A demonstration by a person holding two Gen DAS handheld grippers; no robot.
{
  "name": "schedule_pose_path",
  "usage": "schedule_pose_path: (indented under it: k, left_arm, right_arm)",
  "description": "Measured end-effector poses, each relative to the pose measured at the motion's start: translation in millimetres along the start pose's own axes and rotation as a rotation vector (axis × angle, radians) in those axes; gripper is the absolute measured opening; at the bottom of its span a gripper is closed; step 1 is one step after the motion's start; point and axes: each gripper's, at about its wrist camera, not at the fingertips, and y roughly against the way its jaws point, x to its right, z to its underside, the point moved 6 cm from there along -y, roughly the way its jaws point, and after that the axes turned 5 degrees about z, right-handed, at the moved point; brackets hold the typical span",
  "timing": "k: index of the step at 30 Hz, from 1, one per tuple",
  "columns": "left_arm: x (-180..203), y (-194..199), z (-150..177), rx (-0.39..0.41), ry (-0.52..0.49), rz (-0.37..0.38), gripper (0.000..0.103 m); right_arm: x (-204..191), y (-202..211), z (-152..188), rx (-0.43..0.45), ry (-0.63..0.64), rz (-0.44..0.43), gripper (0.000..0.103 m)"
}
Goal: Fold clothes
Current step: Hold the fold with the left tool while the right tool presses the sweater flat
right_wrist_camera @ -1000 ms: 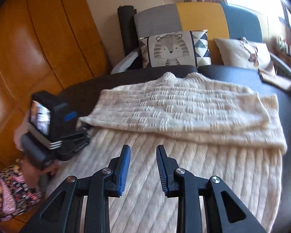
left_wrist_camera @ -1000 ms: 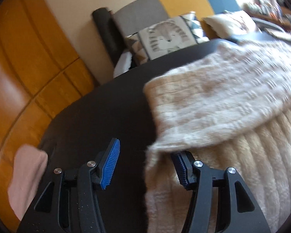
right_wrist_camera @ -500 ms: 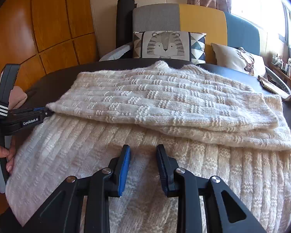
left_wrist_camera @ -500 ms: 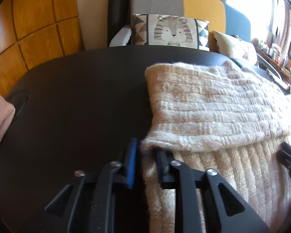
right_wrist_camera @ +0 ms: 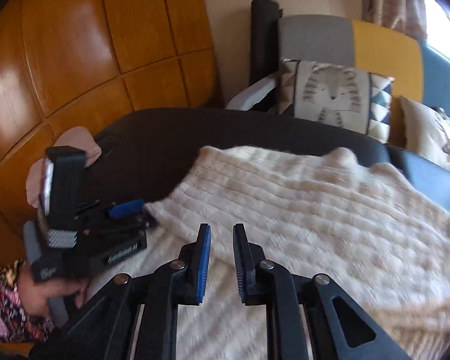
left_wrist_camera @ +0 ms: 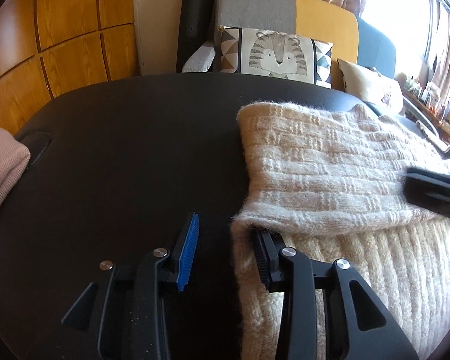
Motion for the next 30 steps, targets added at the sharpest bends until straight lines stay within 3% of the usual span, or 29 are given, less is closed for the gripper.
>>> schedule_pose_path:
  k: [5,8,13,16,21,30]
  left_arm:
    - [2,-2,0,0.016,-0.028,-0.034,0.038]
    - [-1,-3,0,0.023,-0.024,-0.034,0.038]
    - [-4,-3,2,0.034,-0.008,-0.016,0.038]
    - [-5,-3,2,0.039,-0.007,-0.011,0.038]
    - [-7,-4,3,0.042,-0.002,-0.007,0.038]
    - [-9,-5,3,0.045,0.001,-0.012,0.038]
  right_arm:
    - [-24,-56,-4,-0.121,0.01,-0.082,0.013]
    - [-33,-79,-2,-0.167,0.045,-0.066,0.014]
    - [-31,-75,-22,-0.155,0.002,-0.153,0.013]
    - [-31,-81,-40,-0.145,0.029,-0.137,0.013]
    - [-42,-118,-50,-0.21,0.15,-0.066,0.011]
    - [-33,-144,-57,-0.163,0.048,-0.076,0.007]
